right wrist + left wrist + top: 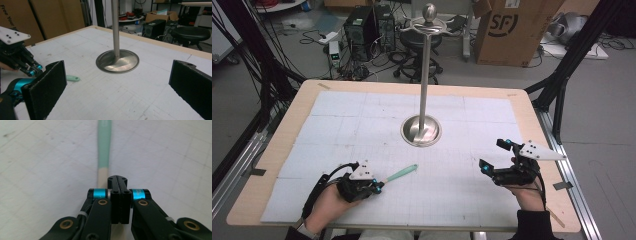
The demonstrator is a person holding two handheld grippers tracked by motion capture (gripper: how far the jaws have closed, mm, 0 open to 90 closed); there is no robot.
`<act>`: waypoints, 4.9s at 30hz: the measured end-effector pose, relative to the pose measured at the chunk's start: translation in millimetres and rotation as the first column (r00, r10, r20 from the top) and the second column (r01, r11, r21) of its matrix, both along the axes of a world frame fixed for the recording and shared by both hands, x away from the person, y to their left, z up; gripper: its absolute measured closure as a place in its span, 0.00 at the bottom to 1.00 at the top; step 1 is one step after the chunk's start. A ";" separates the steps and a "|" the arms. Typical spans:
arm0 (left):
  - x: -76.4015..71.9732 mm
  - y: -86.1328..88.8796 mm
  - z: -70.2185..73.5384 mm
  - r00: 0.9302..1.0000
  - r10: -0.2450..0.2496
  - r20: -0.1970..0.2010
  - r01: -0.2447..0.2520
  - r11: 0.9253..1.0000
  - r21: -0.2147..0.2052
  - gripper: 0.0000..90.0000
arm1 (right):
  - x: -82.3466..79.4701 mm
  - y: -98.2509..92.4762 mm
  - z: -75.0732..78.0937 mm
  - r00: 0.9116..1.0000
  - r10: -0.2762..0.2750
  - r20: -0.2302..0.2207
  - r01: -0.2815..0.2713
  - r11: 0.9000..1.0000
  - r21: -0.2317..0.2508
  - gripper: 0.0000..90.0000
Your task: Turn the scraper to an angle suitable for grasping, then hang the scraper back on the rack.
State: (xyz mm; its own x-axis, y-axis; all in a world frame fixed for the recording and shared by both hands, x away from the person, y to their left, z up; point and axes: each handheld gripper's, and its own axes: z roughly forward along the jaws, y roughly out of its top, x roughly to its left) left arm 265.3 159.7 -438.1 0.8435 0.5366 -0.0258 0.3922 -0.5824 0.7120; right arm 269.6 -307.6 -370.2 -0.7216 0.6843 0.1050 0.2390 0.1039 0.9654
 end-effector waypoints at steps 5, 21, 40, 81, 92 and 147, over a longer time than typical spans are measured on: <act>6.2 5.0 -0.7 1.000 0.010 -0.002 -0.010 1.000 -0.009 1.00 | 0.0 1.0 -0.1 1.000 0.004 -0.001 -0.004 1.000 -0.002 0.01; 16.3 23.7 42.3 0.999 -0.016 0.040 0.025 0.970 -0.244 0.79 | 1.0 1.7 -0.2 1.000 -0.002 -0.004 0.002 1.000 -0.003 0.01; 41.5 18.8 60.7 0.986 -0.169 0.017 0.169 0.980 -0.107 0.24 | 7.4 6.7 0.8 1.000 0.013 -0.002 -0.013 1.000 -0.003 0.01; 66.8 -42.2 32.6 0.942 -0.202 -0.269 0.302 0.860 0.411 0.71 | 6.1 2.9 -0.9 1.000 0.011 -0.007 -0.011 1.000 0.003 0.01; 64.0 -51.9 31.4 0.941 -0.196 -0.277 0.310 0.830 0.465 0.84 | 6.2 3.3 -1.3 1.000 0.011 -0.009 -0.011 1.000 0.000 0.01; 85.6 22.7 139.9 0.999 0.010 0.048 0.009 0.931 -0.365 0.89 | 6.0 3.2 -0.9 1.000 0.012 -0.006 -0.012 1.000 0.003 0.01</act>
